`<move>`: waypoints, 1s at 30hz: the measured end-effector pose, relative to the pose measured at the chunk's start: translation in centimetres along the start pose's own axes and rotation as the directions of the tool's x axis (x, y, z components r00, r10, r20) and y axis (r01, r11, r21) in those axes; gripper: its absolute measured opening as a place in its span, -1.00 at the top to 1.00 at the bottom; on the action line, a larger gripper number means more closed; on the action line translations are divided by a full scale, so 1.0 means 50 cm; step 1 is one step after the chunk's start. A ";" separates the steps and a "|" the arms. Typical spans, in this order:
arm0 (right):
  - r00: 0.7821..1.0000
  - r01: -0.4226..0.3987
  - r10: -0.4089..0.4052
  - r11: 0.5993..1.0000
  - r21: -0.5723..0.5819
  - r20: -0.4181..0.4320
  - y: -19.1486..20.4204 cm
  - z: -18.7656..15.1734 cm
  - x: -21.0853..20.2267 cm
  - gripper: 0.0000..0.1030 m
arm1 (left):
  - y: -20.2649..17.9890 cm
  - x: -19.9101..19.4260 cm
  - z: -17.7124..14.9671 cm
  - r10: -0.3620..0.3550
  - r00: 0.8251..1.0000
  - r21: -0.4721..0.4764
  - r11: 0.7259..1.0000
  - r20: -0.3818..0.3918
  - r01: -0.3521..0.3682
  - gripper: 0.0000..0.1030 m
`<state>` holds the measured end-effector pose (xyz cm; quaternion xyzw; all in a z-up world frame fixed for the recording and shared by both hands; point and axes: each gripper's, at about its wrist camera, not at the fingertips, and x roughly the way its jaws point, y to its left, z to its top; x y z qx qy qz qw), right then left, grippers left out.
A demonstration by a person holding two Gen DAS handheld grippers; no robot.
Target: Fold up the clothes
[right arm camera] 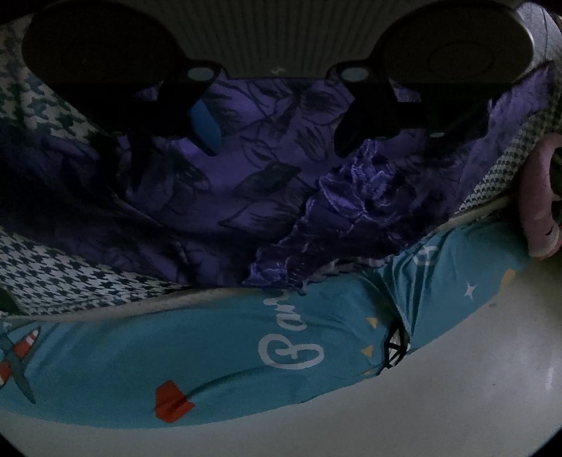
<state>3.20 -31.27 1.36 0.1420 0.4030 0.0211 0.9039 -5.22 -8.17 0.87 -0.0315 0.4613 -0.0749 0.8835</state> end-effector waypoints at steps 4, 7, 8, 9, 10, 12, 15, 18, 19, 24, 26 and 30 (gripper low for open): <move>1.000 -0.007 0.007 1.000 -0.012 0.002 0.001 0.003 0.004 -0.39 | 0.000 0.011 0.012 -0.002 1.000 0.011 1.000 -0.001 0.002 -0.99; 1.000 -0.014 0.014 1.000 -0.021 0.006 0.001 0.004 0.004 -0.39 | 0.005 0.017 0.023 0.006 1.000 0.027 1.000 0.007 -0.006 -0.99; 1.000 -0.016 0.016 1.000 -0.024 0.007 0.001 0.005 0.004 -0.39 | 0.007 0.019 0.026 0.011 1.000 0.033 0.999 0.009 -0.011 -0.99; 1.000 -0.020 0.020 0.999 -0.029 0.010 0.001 0.005 0.003 -0.39 | 0.010 0.021 0.028 0.015 1.000 0.040 0.999 0.012 -0.015 -0.99; 1.000 -0.022 0.023 0.999 -0.037 0.015 0.000 0.006 0.001 -0.39 | 0.014 0.024 0.031 0.019 1.000 0.051 0.999 0.015 -0.020 -1.00; 0.999 -0.024 0.025 0.998 -0.053 0.024 -0.003 0.008 -0.002 -0.39 | 0.021 0.030 0.034 0.033 0.999 0.072 0.997 0.018 -0.034 -1.00; 0.999 -0.029 0.031 0.998 -0.057 0.036 -0.011 0.012 -0.002 -0.39 | 0.037 0.043 0.037 0.047 0.999 0.093 0.994 0.013 -0.048 -1.00; 0.999 -0.032 0.033 0.999 -0.040 0.043 -0.018 0.017 0.002 -0.39 | 0.053 0.060 0.043 0.052 0.999 0.095 0.994 0.006 -0.053 -0.99; 0.998 -0.034 0.036 0.999 -0.031 0.043 -0.019 0.019 0.006 -0.39 | 0.058 0.065 0.046 0.051 0.999 0.094 0.994 0.004 -0.051 -0.99; 0.998 -0.048 0.048 0.999 -0.013 0.050 -0.018 0.029 0.023 -0.39 | 0.080 0.096 0.065 0.056 0.998 0.092 0.994 0.005 -0.056 -0.99; 0.997 -0.053 0.054 0.998 -0.015 0.056 -0.015 0.035 0.031 -0.39 | 0.089 0.110 0.074 0.055 0.998 0.084 0.995 0.002 -0.055 -0.99; 0.996 -0.051 0.052 0.999 -0.016 0.068 -0.013 0.054 0.054 -0.39 | 0.110 0.138 0.087 0.056 0.998 0.059 0.997 0.007 -0.057 -0.99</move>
